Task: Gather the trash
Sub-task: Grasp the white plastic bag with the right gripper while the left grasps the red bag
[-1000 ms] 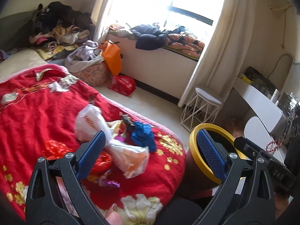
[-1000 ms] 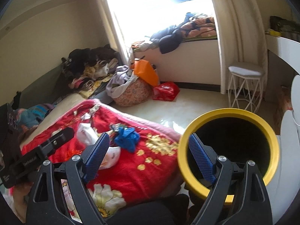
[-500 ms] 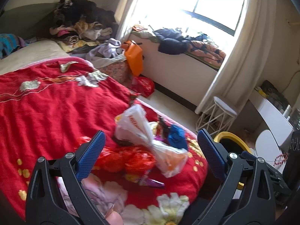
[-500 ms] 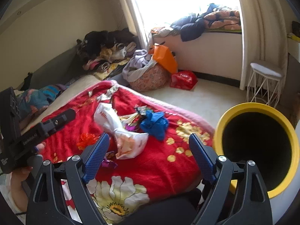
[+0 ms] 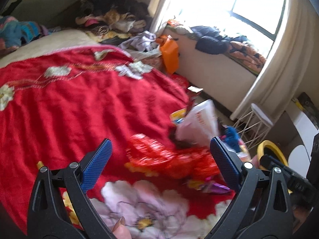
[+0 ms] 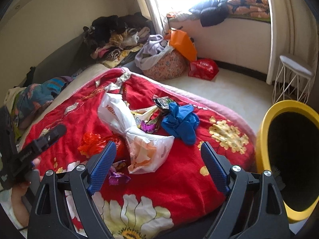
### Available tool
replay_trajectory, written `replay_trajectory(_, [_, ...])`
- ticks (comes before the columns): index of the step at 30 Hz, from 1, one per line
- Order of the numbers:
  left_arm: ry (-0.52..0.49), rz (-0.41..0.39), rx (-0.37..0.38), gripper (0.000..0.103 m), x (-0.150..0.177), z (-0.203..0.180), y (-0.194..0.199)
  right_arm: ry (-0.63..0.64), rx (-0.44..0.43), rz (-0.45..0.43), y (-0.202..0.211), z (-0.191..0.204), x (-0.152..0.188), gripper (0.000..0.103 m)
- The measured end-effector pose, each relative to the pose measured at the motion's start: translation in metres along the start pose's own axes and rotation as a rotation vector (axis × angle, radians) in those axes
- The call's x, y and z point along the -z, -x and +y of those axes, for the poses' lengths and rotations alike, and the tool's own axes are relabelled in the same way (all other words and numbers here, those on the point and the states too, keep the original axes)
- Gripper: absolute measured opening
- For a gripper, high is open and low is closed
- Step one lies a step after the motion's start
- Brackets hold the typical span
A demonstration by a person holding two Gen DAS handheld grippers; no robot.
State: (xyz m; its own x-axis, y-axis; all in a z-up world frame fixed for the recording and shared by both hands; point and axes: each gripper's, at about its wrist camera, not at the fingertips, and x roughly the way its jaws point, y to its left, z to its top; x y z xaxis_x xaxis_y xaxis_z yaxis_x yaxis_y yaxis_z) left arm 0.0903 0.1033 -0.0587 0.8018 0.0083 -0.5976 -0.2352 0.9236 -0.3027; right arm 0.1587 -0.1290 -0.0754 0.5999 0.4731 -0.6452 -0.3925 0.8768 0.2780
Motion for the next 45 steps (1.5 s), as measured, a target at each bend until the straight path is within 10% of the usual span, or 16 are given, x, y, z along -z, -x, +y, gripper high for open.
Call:
replay_trajectory(9, [0.164,0.117,0.073,0.075,0.014,0.035,-0.036,-0.078,-0.028,0.091,-0.047,-0.014,-0.005,0.084])
replay_trajectory(19, [0.196,0.176,0.144,0.006,0.026,0.031,-0.052,-0.057,-0.149,0.123,-0.048,-0.006,0.006,0.037])
replay_trajectory(45, [0.047,-0.108,0.216,0.004,-0.034,-0.014,0.048,-0.041,-0.113,-0.142,0.064,-0.008,-0.009,0.034])
